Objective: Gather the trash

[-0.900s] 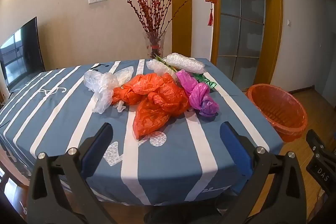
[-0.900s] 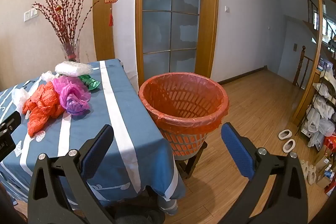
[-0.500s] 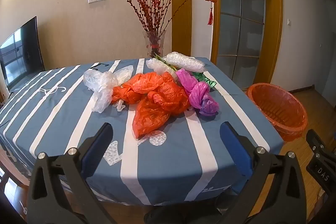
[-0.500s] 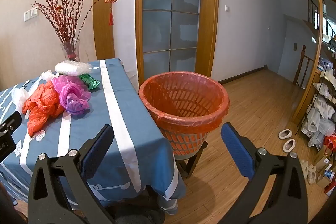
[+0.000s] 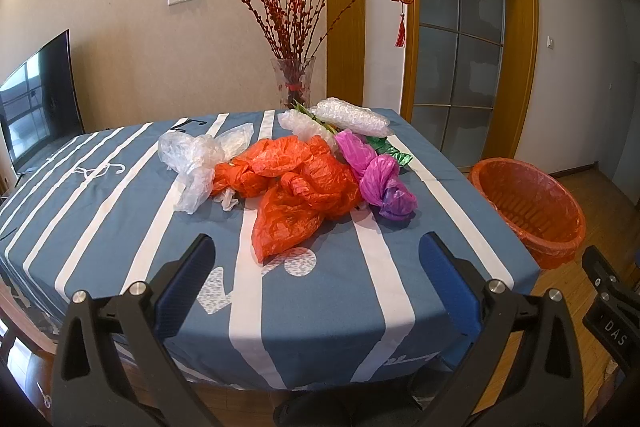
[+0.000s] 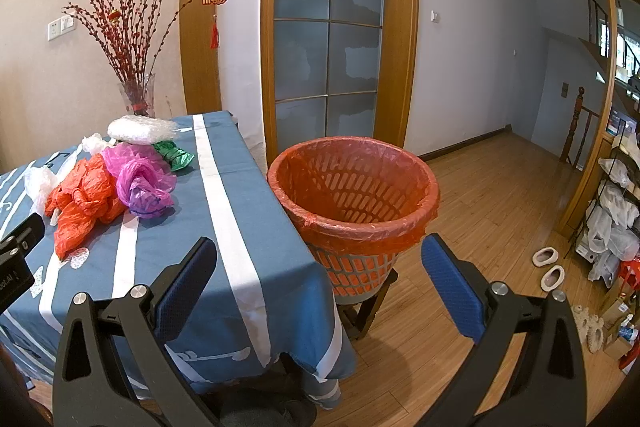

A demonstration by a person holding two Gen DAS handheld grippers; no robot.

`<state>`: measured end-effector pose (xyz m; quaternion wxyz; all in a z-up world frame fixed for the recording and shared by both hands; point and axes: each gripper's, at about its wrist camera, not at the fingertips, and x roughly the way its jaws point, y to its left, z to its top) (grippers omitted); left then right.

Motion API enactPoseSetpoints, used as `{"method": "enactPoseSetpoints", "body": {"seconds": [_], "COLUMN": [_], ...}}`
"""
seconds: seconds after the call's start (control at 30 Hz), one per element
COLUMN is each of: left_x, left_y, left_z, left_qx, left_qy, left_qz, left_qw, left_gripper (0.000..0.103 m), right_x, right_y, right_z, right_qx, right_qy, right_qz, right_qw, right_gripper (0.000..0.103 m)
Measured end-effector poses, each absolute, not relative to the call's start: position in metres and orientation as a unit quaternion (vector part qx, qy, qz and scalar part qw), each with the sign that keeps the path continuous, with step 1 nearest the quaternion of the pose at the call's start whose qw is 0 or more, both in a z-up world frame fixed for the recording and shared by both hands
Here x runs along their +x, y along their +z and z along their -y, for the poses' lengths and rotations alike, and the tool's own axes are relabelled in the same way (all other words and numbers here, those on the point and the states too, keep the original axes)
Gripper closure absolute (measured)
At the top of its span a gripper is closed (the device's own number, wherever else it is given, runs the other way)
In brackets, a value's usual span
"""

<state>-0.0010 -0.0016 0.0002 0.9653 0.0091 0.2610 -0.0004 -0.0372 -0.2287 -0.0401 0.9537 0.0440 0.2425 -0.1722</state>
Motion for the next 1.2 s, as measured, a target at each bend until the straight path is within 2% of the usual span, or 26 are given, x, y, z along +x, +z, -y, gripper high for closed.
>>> {"method": "enactPoseSetpoints", "body": {"seconds": [1.2], "left_x": [0.0004], "left_y": [-0.0002], "left_z": [0.0002], "left_qx": [0.009], "left_qy": [-0.001], "left_qz": [-0.262], "left_qw": [0.965], "left_gripper": [0.004], "right_x": [-0.0375], "right_y": [-0.04], "right_z": [0.2291], "right_qx": [0.047], "right_qy": [-0.171], "right_qz": [-0.242], "right_qw": [0.954], "right_gripper": [0.002]}}
